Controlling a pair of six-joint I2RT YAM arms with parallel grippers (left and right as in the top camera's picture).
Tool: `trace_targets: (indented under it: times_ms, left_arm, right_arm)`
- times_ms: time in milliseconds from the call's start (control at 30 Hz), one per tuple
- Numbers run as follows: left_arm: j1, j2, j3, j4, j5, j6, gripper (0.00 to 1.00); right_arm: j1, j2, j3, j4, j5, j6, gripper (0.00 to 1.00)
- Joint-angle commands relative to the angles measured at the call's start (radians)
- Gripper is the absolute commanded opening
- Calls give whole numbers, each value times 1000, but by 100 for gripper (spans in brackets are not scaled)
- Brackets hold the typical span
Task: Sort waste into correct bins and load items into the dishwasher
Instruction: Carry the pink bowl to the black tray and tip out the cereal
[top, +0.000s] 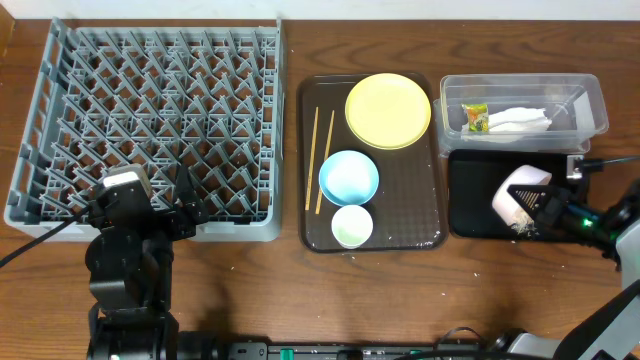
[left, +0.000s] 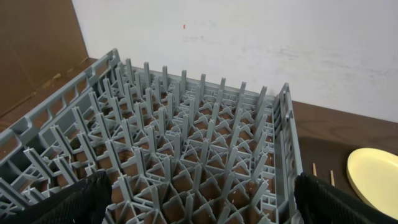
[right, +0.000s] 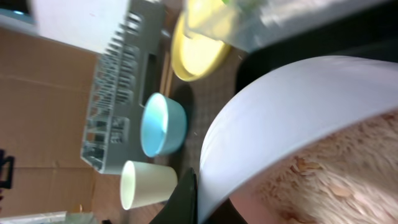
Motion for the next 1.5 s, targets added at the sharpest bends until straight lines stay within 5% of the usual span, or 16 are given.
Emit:
trace_targets:
  times_ms: [0,467,1000,1467]
  left_arm:
    - [5,-1,24,1,-8,6,95]
    - [5,-1,24,1,-8,6,95]
    - [5,-1,24,1,-8,6,95]
    - [5,-1,24,1,-8,6,95]
  right_arm:
    - [-18,-18,-3,18,-170,-68,2]
    - [-19,-18,-3,121,-355,-54,1]
    - [-145,-18,-3,173,-408,272,1]
    - [-154,-18,-3,193,-408,375,1]
